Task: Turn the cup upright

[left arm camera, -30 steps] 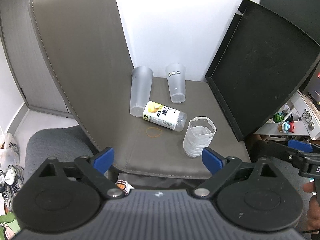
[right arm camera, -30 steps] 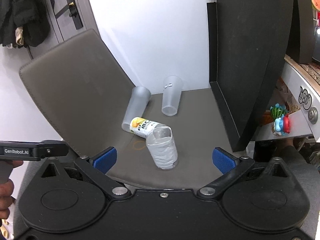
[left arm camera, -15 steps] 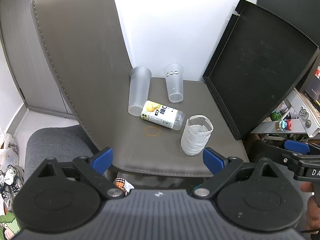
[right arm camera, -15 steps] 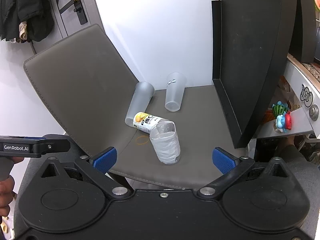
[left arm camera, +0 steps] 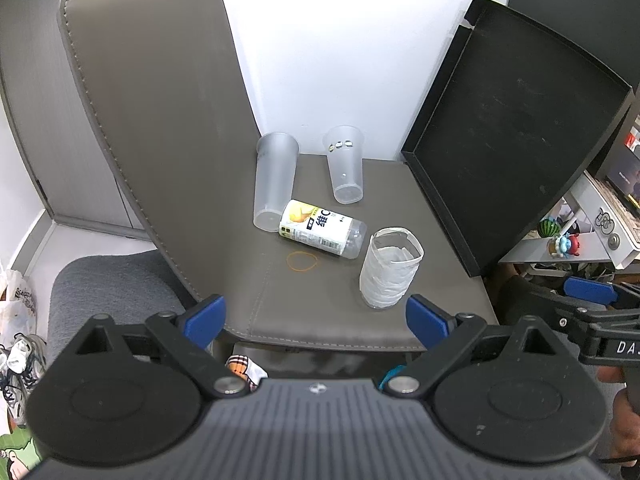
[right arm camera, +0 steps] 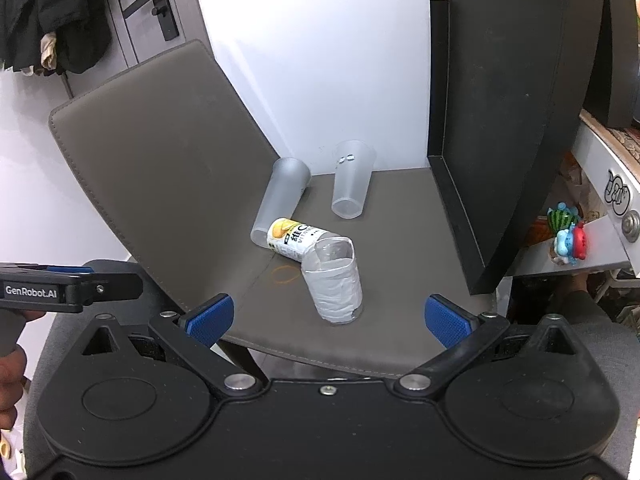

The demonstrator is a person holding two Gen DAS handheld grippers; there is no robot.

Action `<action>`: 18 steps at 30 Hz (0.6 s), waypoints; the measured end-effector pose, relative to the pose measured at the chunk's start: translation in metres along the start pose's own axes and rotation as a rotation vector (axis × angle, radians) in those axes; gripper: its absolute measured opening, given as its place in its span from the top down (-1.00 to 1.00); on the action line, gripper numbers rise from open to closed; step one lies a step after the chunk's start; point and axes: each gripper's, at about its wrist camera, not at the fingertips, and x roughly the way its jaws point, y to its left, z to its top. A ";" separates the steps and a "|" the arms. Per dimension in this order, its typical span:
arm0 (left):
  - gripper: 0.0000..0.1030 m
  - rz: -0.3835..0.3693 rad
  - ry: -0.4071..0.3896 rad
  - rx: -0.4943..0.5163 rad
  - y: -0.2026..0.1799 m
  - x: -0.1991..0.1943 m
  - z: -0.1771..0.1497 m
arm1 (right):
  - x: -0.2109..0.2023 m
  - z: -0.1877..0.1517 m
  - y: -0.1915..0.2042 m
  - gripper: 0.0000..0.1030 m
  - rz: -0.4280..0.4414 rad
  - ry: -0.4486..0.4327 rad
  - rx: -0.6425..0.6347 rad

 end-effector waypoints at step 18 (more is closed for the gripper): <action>-0.86 -0.006 0.002 0.009 -0.004 -0.002 -0.002 | 0.001 -0.001 0.001 -1.00 -0.009 0.003 -0.003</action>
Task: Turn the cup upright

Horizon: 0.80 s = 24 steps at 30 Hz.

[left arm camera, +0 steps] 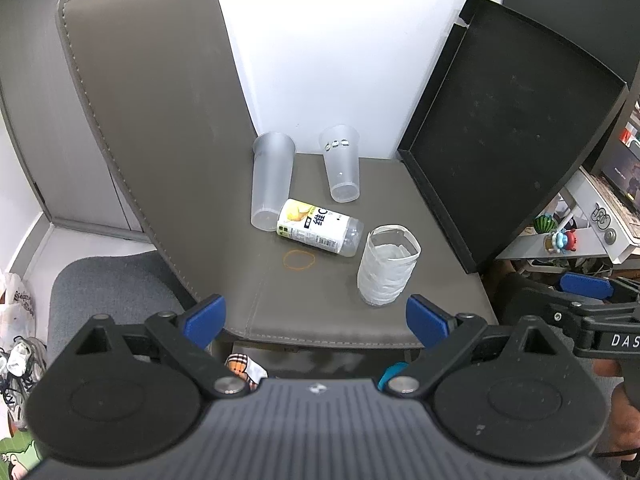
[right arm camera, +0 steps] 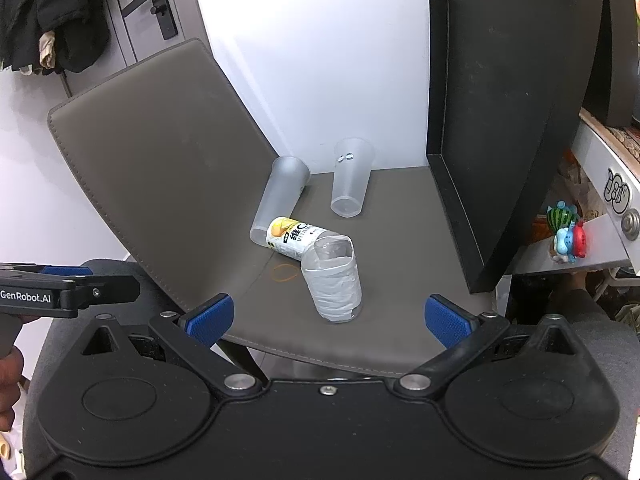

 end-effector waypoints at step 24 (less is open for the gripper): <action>-0.86 -0.007 -0.006 0.004 0.002 -0.005 -0.001 | 0.000 0.001 0.000 -1.00 -0.004 -0.001 0.002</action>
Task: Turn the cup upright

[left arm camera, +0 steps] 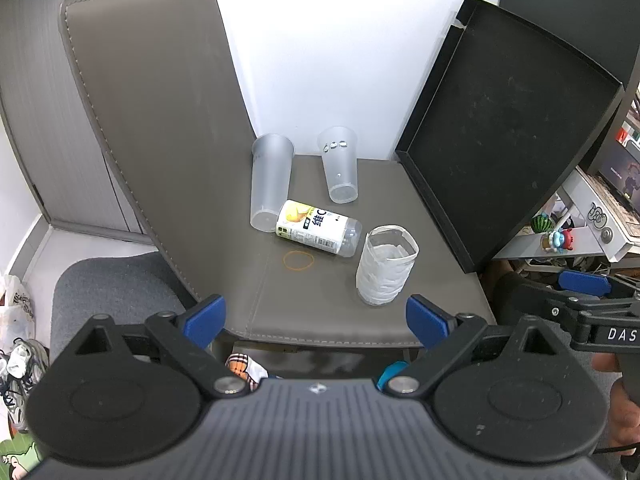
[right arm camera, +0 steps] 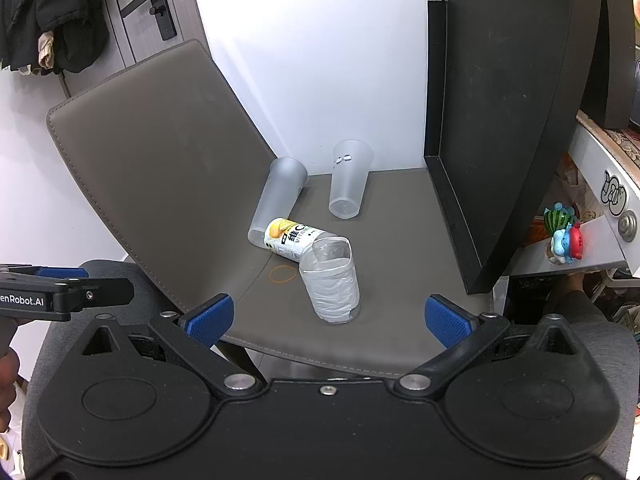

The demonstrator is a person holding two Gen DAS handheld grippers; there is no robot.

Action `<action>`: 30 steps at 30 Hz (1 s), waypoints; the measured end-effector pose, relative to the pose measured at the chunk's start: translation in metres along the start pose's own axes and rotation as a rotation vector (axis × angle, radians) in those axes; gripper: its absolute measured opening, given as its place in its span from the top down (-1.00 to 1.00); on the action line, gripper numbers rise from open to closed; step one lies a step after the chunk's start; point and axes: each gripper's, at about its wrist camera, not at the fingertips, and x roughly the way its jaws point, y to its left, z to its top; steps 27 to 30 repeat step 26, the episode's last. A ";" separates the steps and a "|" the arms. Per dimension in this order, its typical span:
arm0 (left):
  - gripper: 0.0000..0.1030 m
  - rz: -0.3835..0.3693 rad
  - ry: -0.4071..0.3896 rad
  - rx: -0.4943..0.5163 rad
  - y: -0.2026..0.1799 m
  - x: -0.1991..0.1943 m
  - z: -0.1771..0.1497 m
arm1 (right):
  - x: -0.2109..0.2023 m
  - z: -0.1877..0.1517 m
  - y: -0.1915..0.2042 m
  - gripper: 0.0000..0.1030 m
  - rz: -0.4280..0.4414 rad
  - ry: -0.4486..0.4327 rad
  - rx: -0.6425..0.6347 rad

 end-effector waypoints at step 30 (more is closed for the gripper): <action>-0.86 -0.013 -0.021 0.029 -0.010 -0.004 -0.004 | 0.003 -0.001 0.000 -1.00 -0.002 0.013 0.002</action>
